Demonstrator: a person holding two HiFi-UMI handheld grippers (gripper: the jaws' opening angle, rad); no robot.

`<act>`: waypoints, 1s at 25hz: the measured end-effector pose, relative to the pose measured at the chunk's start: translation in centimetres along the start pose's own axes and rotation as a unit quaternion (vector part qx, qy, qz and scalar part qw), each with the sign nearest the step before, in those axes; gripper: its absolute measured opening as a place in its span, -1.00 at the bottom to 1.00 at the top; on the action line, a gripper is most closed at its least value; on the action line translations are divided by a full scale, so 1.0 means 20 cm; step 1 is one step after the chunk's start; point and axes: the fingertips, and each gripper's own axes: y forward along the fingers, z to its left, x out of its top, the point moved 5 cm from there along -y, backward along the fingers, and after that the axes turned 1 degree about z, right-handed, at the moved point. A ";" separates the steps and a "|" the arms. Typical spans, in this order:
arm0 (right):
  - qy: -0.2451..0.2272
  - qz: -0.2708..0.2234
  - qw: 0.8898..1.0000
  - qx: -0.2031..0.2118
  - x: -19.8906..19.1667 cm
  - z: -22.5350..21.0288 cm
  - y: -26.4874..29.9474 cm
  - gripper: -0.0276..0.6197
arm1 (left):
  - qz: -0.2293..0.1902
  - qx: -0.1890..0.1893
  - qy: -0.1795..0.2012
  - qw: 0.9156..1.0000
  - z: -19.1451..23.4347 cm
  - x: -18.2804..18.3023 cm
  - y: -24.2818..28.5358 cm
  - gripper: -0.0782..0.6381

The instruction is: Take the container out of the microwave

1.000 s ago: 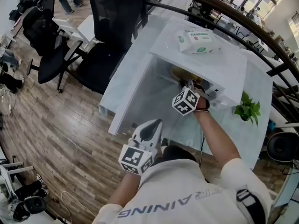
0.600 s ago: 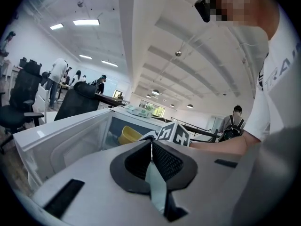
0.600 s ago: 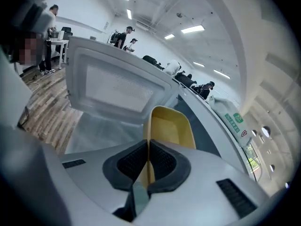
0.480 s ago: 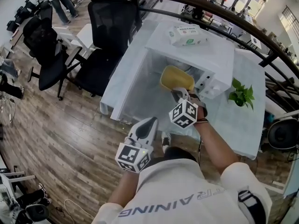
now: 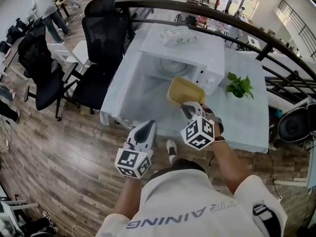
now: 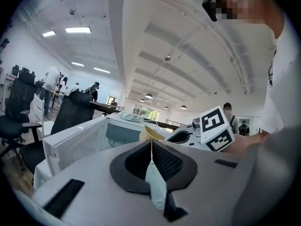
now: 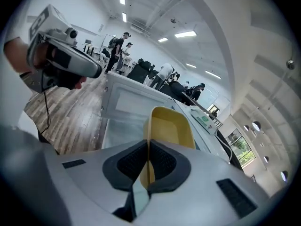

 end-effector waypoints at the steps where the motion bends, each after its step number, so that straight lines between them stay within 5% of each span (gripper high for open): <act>1: 0.002 0.000 1.000 -0.003 0.00 0.01 -0.05 -0.81 | -0.002 -0.002 0.002 1.000 -0.01 0.00 -0.02 -0.68; 10: 0.008 0.007 1.000 -0.024 -0.03 0.12 -0.35 -0.81 | -0.008 -0.023 0.022 0.999 -0.14 0.00 -0.16 -0.68; 25: 0.013 0.011 1.000 -0.019 -0.05 0.21 -0.40 -0.81 | -0.011 -0.022 0.027 0.999 -0.19 0.00 -0.25 -0.68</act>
